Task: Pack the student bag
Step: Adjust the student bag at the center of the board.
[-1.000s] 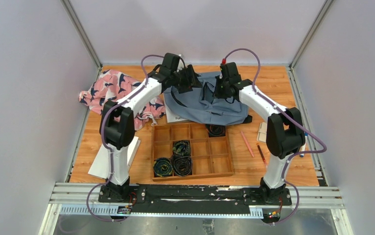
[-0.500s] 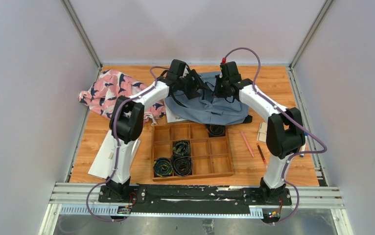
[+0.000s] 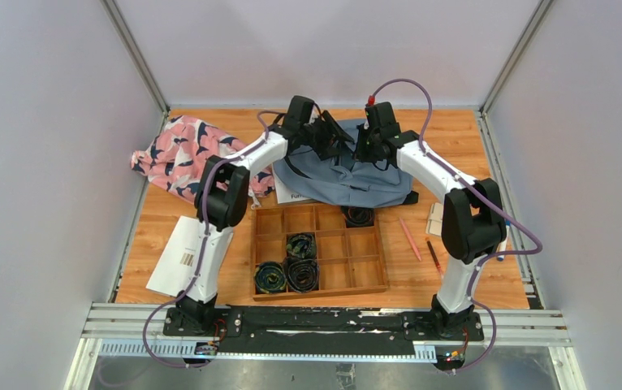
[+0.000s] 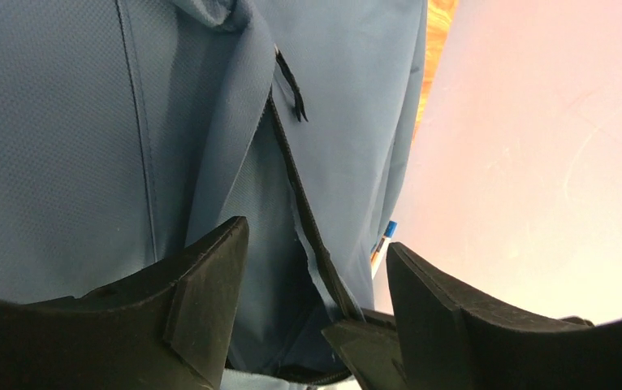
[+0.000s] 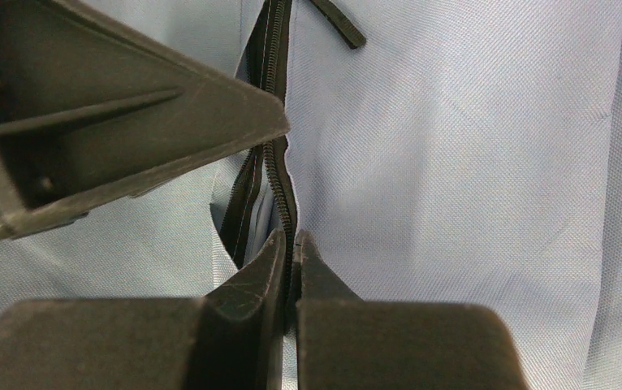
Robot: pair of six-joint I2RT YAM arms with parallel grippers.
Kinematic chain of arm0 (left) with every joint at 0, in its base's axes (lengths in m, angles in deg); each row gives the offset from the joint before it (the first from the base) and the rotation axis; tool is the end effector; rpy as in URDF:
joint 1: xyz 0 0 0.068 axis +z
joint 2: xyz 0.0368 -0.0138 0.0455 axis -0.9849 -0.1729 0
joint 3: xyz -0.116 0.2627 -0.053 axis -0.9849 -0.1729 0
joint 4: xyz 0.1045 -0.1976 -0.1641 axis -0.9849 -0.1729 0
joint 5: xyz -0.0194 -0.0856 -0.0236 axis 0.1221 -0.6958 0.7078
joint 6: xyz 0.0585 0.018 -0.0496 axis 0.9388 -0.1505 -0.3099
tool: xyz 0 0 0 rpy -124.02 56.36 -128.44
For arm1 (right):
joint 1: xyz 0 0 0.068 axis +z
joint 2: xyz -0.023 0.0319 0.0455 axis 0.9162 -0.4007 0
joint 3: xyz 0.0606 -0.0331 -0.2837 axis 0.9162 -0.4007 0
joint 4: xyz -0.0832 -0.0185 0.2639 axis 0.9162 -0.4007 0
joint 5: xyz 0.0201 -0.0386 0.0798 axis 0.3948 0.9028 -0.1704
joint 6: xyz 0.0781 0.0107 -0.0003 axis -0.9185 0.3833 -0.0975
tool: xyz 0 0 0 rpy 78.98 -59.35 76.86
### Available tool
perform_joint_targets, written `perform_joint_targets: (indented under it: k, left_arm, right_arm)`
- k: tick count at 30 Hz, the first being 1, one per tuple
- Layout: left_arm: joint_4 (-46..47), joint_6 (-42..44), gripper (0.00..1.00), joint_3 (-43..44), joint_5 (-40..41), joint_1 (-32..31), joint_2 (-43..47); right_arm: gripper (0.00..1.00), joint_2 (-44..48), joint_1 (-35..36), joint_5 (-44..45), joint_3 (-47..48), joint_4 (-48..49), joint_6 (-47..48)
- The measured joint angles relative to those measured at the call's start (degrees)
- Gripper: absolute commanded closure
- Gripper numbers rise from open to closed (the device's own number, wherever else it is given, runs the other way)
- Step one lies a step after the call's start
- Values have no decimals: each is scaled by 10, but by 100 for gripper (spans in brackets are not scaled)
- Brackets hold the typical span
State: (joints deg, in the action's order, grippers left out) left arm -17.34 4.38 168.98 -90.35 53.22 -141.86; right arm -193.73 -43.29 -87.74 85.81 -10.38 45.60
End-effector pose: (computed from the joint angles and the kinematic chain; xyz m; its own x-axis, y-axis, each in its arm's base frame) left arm 0.5045 -0.2889 0.2008 -0.8732 -0.4783 -0.0931 -0.1792 0.4928 -0.8515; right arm 0.4317 0.1885 0.2670 -0.6956 0.1462 -0.7034 -0.1652 0.9203 0.3546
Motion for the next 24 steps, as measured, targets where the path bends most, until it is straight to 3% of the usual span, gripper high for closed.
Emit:
perform_joint_targets:
  k: [5, 12, 13, 16, 19, 22, 24]
  left_arm:
    - [-4, -13, 43, 27, -2, -1, -31]
    - [20, -47, 79, 29, -3, -8, -52]
    - [24, -50, 87, 30, -4, -8, -54]
    - [24, -52, 99, 66, -9, -8, -71]
    - [25, -46, 100, 103, -16, -8, -82]
    - [31, -38, 100, 117, -21, -8, -82]
    - [28, -29, 89, 125, -26, -8, -82]
  right_arm:
    - [89, 0, 0, 0, 0, 0, -1]
    - [37, 4, 0, -6, 0, 0, 1]
    - [34, 7, 0, -2, -1, -2, 0]
    - [32, 47, -4, 33, -29, -10, 10]
    - [32, 128, -39, 63, -92, -16, 11]
    - [31, 239, -141, 82, -170, -17, 5]
    - [31, 300, -237, 93, -217, -21, -12]
